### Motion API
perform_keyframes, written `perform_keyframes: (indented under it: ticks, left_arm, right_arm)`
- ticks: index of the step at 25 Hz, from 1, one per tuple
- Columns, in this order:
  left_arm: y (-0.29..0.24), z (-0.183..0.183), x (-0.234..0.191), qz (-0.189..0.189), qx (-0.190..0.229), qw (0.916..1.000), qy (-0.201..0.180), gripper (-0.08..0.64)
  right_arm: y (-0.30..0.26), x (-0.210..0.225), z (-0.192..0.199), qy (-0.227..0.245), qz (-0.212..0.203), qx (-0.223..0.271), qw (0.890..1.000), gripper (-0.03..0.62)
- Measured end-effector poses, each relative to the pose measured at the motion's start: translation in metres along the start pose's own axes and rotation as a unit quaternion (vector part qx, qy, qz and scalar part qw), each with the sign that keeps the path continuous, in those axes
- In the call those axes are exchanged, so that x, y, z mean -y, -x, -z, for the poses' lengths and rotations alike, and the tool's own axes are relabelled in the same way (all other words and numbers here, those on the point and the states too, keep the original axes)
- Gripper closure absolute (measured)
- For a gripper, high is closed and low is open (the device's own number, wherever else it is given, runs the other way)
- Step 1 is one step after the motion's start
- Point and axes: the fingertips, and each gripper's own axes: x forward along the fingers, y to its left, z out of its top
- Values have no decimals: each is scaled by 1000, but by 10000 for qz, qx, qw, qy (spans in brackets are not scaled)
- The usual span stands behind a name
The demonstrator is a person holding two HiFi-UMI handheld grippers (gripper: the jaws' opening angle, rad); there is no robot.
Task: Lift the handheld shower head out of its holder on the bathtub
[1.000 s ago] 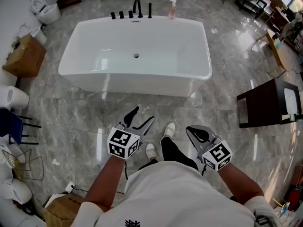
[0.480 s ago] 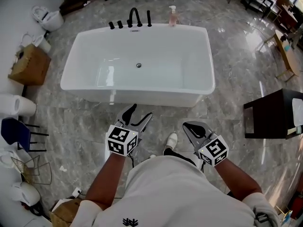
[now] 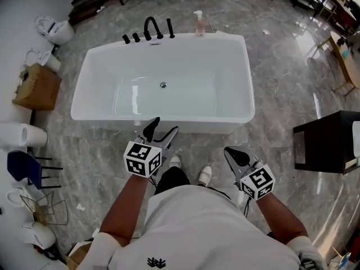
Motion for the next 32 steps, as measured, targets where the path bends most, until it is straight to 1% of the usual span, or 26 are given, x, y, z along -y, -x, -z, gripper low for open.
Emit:
perform_keyframes:
  ticks: [4, 6, 9, 11, 14, 19, 23, 27, 32]
  left_arm:
    - [-36, -17, -29, 22, -16, 9999, -101, 259]
    - [-56, -25, -48, 74, -2, 9999, -133, 259]
    - [-85, -38, -71, 193, 25, 9997, -151, 259]
    - [-106, -51, -88, 270, 22, 9994, -232, 259]
    - [-136, -68, -120, 355, -7, 9989, -319, 261]
    - [-193, -88, -176, 410, -56, 9986, -332, 262]
    - [-233, -99, -217, 420, -142, 9984, -357, 265]
    - [-278, -110, -259, 378, -181, 9985, -348, 265]
    - [-337, -122, -313, 181, -212, 9988, -399, 268]
  right_arm:
    - [-15, 24, -7, -190, 205, 29, 9996, 578]
    - [-25, 35, -13, -201, 317, 46, 9993, 578]
    - [-37, 55, -21, -217, 582, 27, 9981, 578]
    - [-48, 70, -31, -285, 776, 69, 9966, 578]
    - [-69, 84, -48, -386, 1005, 93, 9941, 578]
    - [-108, 103, -67, -527, 1302, 19, 9901, 578]
    - [-130, 114, -71, -705, 1584, -75, 9848, 578]
    - [-149, 129, -74, -915, 1898, -184, 9774, 578]
    - [-175, 143, -74, -1171, 2201, -291, 9680, 578]
